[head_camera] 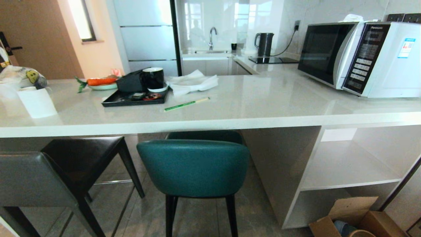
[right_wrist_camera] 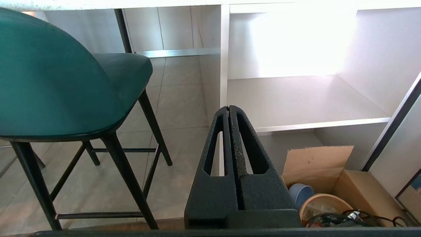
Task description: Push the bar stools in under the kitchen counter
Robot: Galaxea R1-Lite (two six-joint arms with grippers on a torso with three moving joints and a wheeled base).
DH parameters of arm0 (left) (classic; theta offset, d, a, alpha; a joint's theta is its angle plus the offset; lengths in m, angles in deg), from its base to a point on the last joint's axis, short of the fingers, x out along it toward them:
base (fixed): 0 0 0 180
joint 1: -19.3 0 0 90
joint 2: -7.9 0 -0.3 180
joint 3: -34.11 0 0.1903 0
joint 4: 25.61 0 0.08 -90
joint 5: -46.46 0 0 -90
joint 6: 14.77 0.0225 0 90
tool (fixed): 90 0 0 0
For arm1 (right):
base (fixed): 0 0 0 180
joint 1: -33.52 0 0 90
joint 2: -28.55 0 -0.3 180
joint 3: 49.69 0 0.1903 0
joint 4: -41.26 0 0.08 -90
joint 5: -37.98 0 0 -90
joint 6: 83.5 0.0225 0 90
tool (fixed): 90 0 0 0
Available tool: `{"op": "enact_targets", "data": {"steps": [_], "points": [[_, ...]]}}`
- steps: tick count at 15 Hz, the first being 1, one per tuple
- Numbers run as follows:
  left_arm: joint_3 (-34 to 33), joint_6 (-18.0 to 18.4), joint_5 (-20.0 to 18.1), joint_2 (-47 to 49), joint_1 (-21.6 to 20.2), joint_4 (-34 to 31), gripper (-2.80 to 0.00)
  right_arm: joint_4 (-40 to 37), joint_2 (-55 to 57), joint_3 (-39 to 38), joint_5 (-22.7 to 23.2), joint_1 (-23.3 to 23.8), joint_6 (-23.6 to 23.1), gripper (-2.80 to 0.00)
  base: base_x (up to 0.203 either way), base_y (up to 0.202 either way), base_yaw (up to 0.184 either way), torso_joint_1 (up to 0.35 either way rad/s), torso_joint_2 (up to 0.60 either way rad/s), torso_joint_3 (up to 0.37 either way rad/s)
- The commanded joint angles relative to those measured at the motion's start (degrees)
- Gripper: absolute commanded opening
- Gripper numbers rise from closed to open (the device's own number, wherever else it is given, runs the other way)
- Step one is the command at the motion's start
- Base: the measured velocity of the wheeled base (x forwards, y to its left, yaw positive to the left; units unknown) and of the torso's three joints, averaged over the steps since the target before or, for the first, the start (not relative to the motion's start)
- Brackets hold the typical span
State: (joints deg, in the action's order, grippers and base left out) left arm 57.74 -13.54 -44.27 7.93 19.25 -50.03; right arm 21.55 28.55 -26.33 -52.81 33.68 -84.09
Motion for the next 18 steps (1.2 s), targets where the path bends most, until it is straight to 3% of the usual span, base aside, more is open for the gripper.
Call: {"op": "enact_targets", "data": {"steps": [1, 12, 18], "points": [[0.0, -0.19, -0.06, -0.02, -0.04, -0.01, -2.8, 0.03, -0.09, -1.41, 0.0, 0.02, -0.02, -2.8, 0.0, 0.0, 0.0, 0.047, -0.11, -0.076], [0.0, -0.18, 0.02, -0.02, -0.04, -0.01, -2.8, 0.03, -0.09, -1.41, 0.0, -0.02, 0.07, -2.8, -0.179, 0.0, -0.002, 0.007, -0.01, -0.007], [0.0, -0.35, 0.12, -0.02, -0.04, 0.08, -2.8, 0.03, -0.09, -1.41, 0.0, -0.05, 0.07, -2.8, -0.011, 0.0, 0.0, 0.0, 0.0, 0.0]]}}
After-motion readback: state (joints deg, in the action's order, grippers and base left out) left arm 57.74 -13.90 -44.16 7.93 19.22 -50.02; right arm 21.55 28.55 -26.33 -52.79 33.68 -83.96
